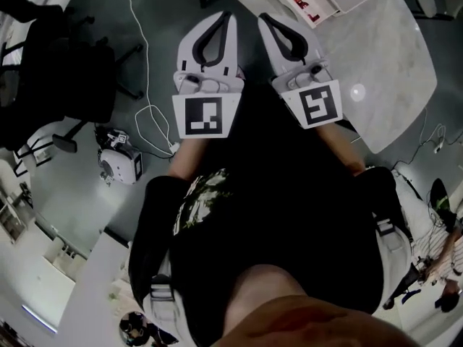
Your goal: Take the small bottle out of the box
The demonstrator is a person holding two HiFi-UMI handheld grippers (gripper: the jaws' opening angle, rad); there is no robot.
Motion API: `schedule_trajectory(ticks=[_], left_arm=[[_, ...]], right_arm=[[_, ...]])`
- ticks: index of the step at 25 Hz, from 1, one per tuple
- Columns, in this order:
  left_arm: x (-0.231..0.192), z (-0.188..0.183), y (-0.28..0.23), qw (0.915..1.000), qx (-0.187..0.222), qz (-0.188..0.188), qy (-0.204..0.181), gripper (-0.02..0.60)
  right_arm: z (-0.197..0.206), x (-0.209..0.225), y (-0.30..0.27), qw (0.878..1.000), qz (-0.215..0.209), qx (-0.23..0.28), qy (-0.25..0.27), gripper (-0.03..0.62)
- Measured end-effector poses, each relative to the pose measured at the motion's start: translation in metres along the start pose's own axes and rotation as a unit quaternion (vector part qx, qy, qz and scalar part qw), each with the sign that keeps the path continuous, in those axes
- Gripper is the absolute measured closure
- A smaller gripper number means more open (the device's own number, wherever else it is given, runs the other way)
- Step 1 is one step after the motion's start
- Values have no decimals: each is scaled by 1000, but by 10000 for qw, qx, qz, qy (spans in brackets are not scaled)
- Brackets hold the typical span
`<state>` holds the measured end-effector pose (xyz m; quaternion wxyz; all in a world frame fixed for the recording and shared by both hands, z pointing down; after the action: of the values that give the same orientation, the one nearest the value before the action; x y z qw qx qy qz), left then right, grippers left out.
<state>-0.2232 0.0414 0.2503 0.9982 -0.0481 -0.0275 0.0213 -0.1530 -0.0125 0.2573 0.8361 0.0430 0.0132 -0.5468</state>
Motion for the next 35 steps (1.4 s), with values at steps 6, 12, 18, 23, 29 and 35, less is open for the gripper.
schedule_trajectory(ticks=[6,12,18,23,29,35], left_arm=[[-14,11,-25,9962,81,844,199,568],[1,26,-62,9817,-72,1865,386,568],[26,28,-95,9674,-69,2485,493,568],[40,47,-121,9590,-536,2757,386,568],[62,62,-159,9409,-938,3245,256,568],[84,77,-207,9221,-1281,3651,59,568]], right_arm=[[5,4,-5,9978,626,-197,96,599],[13,39,12,9876,1406,-599,364,599],[31,59,28,9797,1758,-872,399,599],[54,87,34,9745,1994,-1008,183,597],[79,120,39,9682,2197,-1193,48,597],[120,168,48,9537,2391,-1811,-208,597]])
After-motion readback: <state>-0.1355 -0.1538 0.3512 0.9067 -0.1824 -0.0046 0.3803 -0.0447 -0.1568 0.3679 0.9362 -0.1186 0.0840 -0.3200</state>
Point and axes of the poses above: the fingertips, and each gripper's own axes: y backward along the fingers, x to its right, z out of its underside, the point moved 4 cm from there along y, backward along the fingers, and after that the axes turned 11 degrees about z, right-handed, at the moved point
